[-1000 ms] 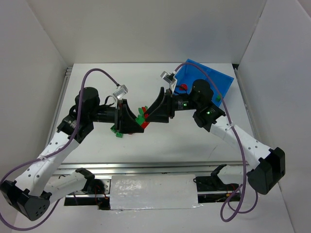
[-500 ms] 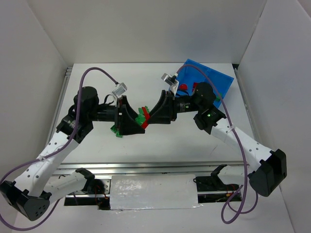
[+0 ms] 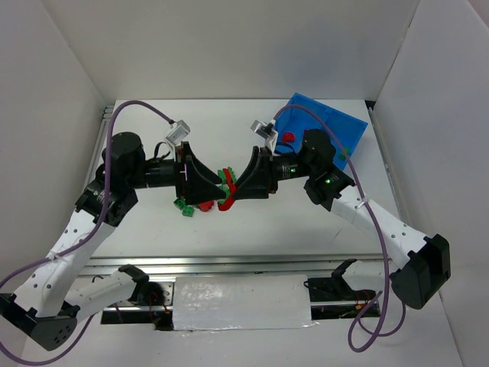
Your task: Sort the legos into containers by color
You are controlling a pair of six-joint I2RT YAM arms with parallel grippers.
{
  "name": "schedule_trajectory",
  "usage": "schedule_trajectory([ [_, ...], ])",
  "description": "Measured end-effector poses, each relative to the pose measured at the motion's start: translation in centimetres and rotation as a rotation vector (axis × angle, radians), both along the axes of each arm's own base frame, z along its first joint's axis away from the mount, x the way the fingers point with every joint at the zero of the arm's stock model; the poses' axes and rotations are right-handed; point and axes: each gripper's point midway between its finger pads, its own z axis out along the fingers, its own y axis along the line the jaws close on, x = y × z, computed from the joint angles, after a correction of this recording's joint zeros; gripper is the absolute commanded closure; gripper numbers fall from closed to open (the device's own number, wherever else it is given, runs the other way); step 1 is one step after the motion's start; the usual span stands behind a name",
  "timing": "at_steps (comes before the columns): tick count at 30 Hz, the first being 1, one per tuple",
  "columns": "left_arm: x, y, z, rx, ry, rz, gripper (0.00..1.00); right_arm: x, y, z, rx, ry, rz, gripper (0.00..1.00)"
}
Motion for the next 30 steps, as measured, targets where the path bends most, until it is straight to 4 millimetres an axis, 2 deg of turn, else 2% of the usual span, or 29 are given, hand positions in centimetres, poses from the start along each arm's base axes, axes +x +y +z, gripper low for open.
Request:
schedule_trajectory([
  [6,0.2,-0.2,-1.0,0.011,0.025,-0.008,0.17,0.0,0.0,0.0,0.0,0.0,0.0,0.83],
  [9,0.5,-0.3,-1.5,0.023,0.043,-0.009,0.24,0.0,0.0,0.0,-0.001,0.001,0.0,0.83],
  [10,0.5,-0.4,-1.7,0.027,0.051,-0.011,0.41,0.0,0.0,0.0,-0.001,0.001,0.0,0.83],
  [13,0.3,-0.5,-1.9,0.027,0.065,-0.026,0.82,0.2,0.0,-0.1,-0.004,0.001,-0.007,0.83],
  [15,0.2,-0.4,-1.9,0.027,0.061,-0.03,0.9,0.3,0.0,-0.2,-0.008,0.005,-0.006,0.84],
  [16,0.2,-0.4,-1.9,0.026,0.063,-0.034,1.0,0.4,0.0,-0.2,-0.008,0.004,-0.011,0.85],
  [18,0.2,-0.4,-1.9,0.028,0.059,-0.033,1.0,0.4,0.1,-0.2,-0.008,0.005,-0.008,0.89],
  [19,0.2,-0.4,-2.0,0.029,0.061,-0.035,1.0,0.3,0.1,-0.2,-0.009,0.004,-0.005,1.0],
  [26,0.8,-0.4,-2.0,0.048,0.022,0.002,1.0,0.9,-0.4,-0.6,-0.005,-0.058,-0.01,1.0],
  [30,1.6,0.3,-1.7,0.054,-0.002,0.082,1.0,1.7,-1.4,-1.8,-0.04,-0.078,-0.023,1.0],
])
